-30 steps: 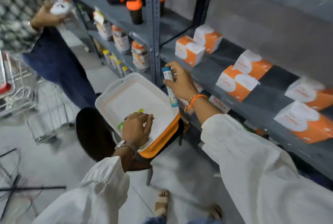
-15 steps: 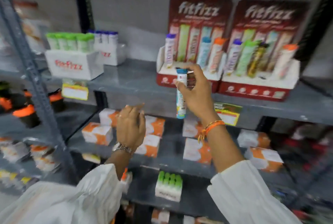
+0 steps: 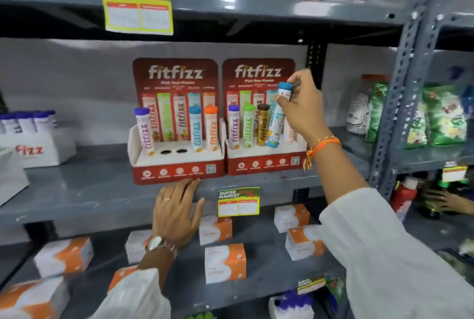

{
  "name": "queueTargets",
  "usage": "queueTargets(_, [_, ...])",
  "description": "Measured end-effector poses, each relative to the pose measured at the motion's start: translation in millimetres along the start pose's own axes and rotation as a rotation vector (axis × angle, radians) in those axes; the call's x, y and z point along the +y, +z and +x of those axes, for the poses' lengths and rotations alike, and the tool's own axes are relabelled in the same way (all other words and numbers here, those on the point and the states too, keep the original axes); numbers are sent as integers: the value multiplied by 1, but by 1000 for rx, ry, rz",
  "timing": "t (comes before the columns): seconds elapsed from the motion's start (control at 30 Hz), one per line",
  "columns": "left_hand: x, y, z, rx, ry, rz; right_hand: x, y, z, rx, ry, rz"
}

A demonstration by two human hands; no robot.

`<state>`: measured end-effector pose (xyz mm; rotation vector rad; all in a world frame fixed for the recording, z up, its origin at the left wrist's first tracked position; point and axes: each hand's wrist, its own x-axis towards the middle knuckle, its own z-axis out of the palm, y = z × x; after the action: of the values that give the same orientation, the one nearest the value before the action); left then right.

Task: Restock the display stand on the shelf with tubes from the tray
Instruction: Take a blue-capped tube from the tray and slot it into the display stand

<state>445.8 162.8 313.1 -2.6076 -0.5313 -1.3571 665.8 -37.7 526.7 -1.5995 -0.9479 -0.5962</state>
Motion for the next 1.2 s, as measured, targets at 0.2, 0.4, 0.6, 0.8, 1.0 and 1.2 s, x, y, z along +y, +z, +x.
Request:
queueTargets(0.2, [-1,9,0,68,29,74,18,11,31,-30,-41,-274])
queueTargets(0.4, [-4,12,-1,89,51,105,33,30,21,-58,-21,-295])
queueTargets(0.6, [-5,15,-1,101,56,126,39,31,26,-53,-25,-307])
queueTargets(0.8, [-7,19,-1,113,55,140,40,30,25,-52,-26,-280])
queueTargets(1.0, [-7,20,-1,130,60,148,36,29,22,-98,15,-284])
queueTargets(1.2, [-6,18,-1,125,64,144,37,27,25,-95,65,-292])
